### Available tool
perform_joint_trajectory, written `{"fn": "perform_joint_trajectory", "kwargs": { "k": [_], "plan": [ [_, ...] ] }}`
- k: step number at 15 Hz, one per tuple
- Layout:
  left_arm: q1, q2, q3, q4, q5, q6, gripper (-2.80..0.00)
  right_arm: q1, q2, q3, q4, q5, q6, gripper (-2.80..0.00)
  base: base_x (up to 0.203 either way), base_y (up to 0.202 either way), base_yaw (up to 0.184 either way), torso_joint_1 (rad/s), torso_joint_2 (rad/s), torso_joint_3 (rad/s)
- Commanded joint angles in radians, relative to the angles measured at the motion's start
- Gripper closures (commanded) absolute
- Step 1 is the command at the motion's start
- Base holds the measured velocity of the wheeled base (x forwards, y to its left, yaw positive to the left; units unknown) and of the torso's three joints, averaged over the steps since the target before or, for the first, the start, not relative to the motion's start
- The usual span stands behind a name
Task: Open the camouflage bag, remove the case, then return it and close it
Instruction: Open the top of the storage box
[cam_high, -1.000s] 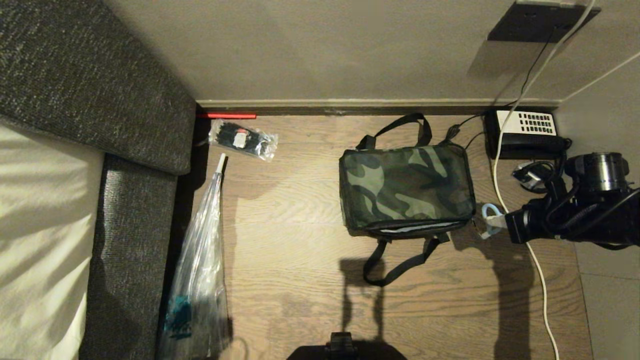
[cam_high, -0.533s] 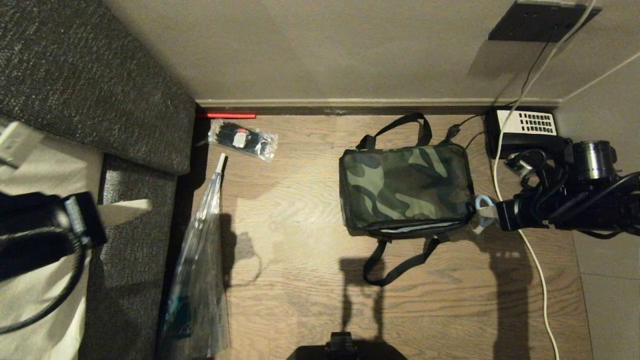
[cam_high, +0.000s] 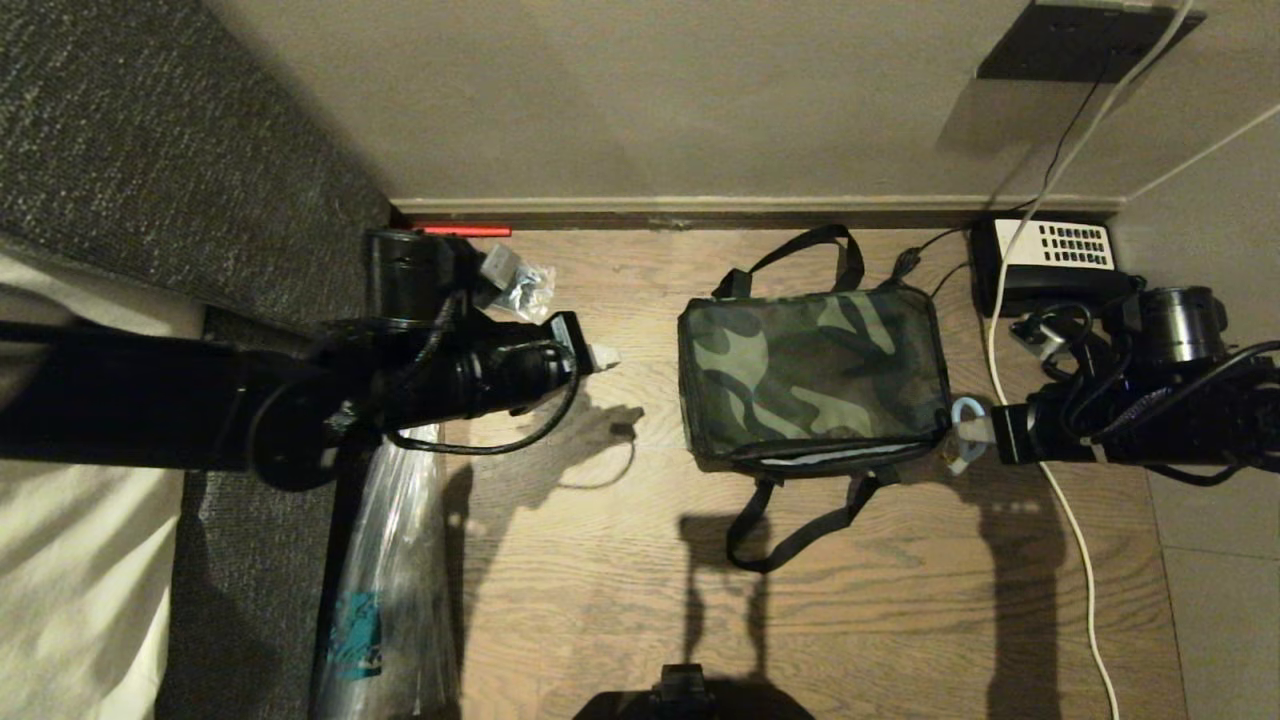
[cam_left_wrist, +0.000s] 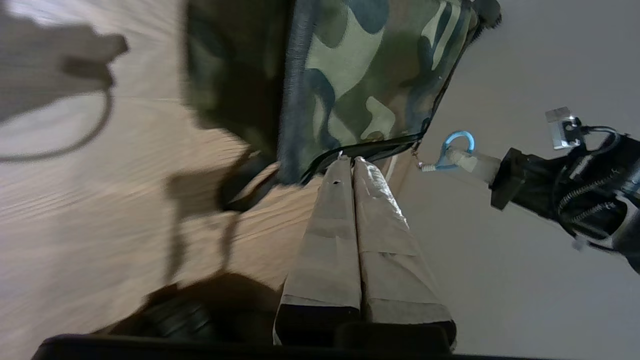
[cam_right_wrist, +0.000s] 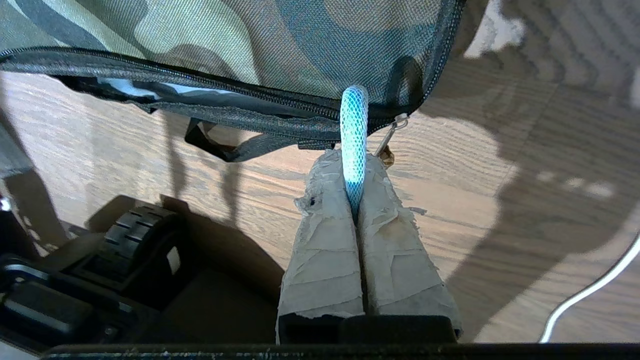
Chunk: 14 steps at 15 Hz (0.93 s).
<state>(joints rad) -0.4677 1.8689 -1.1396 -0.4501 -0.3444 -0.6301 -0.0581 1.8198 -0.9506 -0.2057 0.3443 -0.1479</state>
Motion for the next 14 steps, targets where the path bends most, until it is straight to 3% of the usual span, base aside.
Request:
{"fn": "perform_joint_trajectory", "kwargs": {
  "k": [1, 4, 8, 14],
  "plan": [
    [-0.042, 0.179, -0.086, -0.019, -0.005, -0.016, 0.00, 0.000, 0.008, 0.000, -0.001, 0.002, 0.004, 0.00, 0.000, 0.000, 0.000, 0.000, 0.00, 0.000],
    [-0.078, 0.281, -0.192, -0.025, -0.005, -0.040, 0.00, 0.000, 0.009, 0.003, -0.001, 0.001, 0.032, 0.00, 0.000, 0.000, 0.000, 0.000, 0.00, 0.000],
    [-0.140, 0.383, -0.325, -0.035, 0.005, -0.122, 0.00, 0.000, 0.019, 0.001, -0.001, 0.002, 0.037, 0.00, 0.000, 0.000, 0.000, 0.000, 0.00, 0.000],
    [-0.165, 0.458, -0.384, -0.042, 0.008, -0.119, 0.00, -0.002, 0.041, -0.011, -0.006, 0.002, 0.067, 0.00, 0.000, 0.000, 0.000, 0.000, 0.00, 0.000]
  ]
}}
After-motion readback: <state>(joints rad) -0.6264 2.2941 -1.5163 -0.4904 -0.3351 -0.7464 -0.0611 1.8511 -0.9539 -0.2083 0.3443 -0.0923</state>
